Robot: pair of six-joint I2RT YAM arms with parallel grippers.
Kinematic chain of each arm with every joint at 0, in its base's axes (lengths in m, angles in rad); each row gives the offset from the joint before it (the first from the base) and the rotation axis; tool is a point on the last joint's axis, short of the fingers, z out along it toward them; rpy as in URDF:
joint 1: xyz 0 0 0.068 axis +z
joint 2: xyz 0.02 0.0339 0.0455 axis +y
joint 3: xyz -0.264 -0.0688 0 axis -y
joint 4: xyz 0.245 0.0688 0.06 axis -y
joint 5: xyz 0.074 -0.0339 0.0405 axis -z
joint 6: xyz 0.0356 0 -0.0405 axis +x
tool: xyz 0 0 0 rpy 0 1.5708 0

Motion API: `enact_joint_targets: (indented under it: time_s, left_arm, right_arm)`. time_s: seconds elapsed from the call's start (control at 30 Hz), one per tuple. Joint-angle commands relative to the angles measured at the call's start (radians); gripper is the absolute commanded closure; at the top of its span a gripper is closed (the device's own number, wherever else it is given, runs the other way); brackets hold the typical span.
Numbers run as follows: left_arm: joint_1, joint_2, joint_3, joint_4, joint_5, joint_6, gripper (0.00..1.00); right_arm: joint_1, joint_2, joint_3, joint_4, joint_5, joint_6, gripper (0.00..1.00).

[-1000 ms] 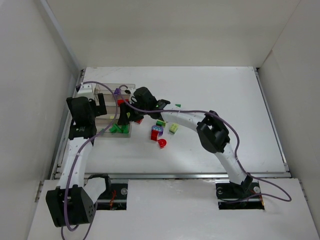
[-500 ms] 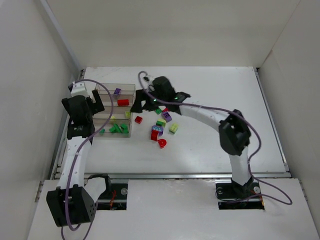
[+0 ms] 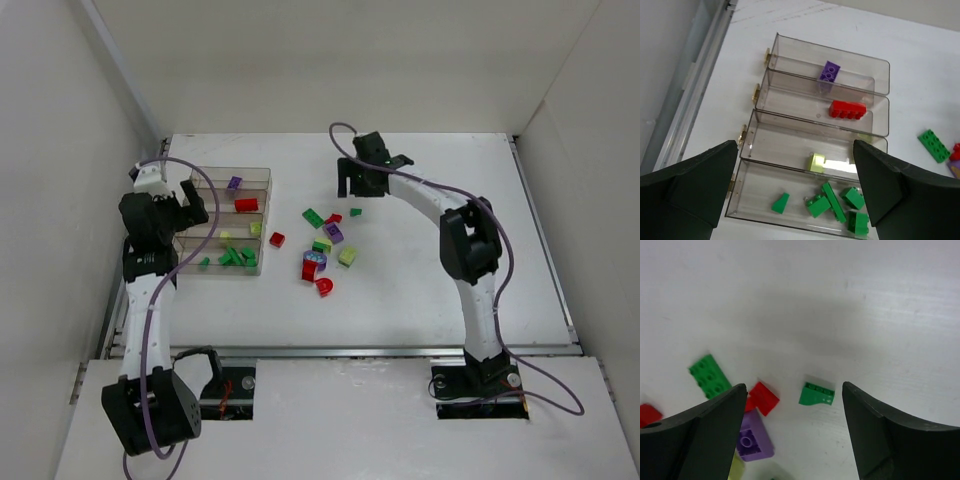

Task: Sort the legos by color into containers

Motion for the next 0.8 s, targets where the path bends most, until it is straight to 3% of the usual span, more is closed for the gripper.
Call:
enact_joint_targets:
  time_s: [0.0,0.33,0.77]
  left_arm:
    - [0.005,-0.016,-0.017,0.046,0.094,0.066,0.00]
    - [0.005,0.053,-0.017,0.064,0.115,0.066,0.00]
    - [0.005,0.080,-0.027,0.094,0.124,0.088,0.00]
  right_arm:
    - [0.024,0.017,0.048,-0.119,0.087,-0.026,0.18]
    - [0.024,0.048,-0.033,-0.083,0.075,0.011,0.37]
    - [0.024,0.092,-0.013,-0.072,0.084,0.020,0.46]
